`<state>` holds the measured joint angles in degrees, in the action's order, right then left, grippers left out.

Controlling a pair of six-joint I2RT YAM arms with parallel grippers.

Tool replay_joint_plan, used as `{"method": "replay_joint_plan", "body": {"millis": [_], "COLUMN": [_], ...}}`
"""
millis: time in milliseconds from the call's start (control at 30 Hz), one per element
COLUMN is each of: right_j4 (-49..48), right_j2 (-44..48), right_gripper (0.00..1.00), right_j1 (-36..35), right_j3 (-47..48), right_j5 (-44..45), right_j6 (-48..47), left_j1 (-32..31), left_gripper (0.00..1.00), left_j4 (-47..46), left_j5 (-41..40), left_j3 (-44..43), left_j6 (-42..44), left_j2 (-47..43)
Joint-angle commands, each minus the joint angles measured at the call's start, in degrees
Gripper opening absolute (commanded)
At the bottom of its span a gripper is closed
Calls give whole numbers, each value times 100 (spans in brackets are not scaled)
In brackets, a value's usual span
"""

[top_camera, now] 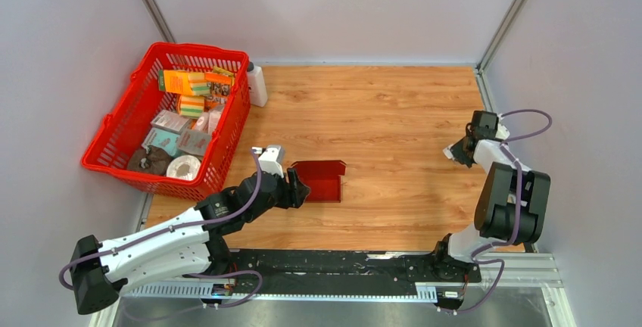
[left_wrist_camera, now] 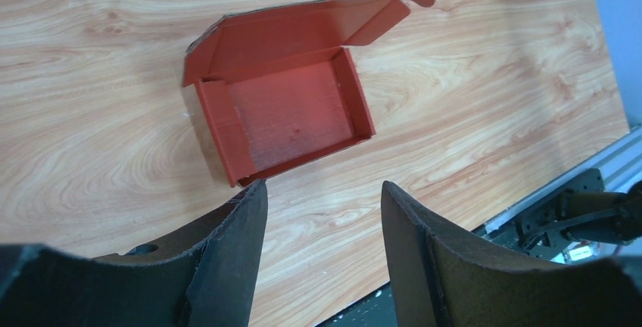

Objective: Fold the paper box

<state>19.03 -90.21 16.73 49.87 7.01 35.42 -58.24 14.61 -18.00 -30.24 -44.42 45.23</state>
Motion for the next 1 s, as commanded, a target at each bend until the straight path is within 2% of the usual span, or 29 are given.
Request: {"method": "replay_joint_plan", "body": {"millis": [0,133,200,300,333,433,467,533,567,667,767,967], "right_j4": [-128,152,259,365,330,347,347,400,365,-21,-504,-725], "right_j2": [767,1348,1576,1892,1981,2262,2297,2324,2324,2167,1833,841], "right_gripper": [0,0,0,0,0,0,0,0,0,0,0,0], "right_j1": [-624,-1548,-2251,-3104,-3306,-4333,-5015,-5704,-6325,-7233,-7762,-7975], "right_j3": [-65,145,339,717,787,1077,1200,1288,1254,1017,753,726], "right_j5": [108,20,-146,-611,-1039,-1237,-1184,-783,-710,63,721,1803], "right_j6": [-167,-184,-324,-624,-694,-921,-1010,-1072,-1142,-1151,-1169,-1204], "left_j1": [75,198,321,392,410,410,418,419,419,419,436,445], "left_gripper": [64,64,64,65,64,62,62,60,58,54,54,54], "left_j4": [410,858,885,912,947,1061,1087,1140,1132,1035,1009,947], "left_j5": [-257,-538,-529,-520,-503,-511,-538,-599,-599,-617,-635,-547], "left_j3": [-140,-254,-220,-158,-149,-96,-70,61,114,369,528,554], "left_j6": [197,198,154,145,136,101,101,48,-4,-49,-145,-145], "left_j2": [-32,47,21,-93,-172,-356,-427,-628,-699,-946,-999,-885]}}
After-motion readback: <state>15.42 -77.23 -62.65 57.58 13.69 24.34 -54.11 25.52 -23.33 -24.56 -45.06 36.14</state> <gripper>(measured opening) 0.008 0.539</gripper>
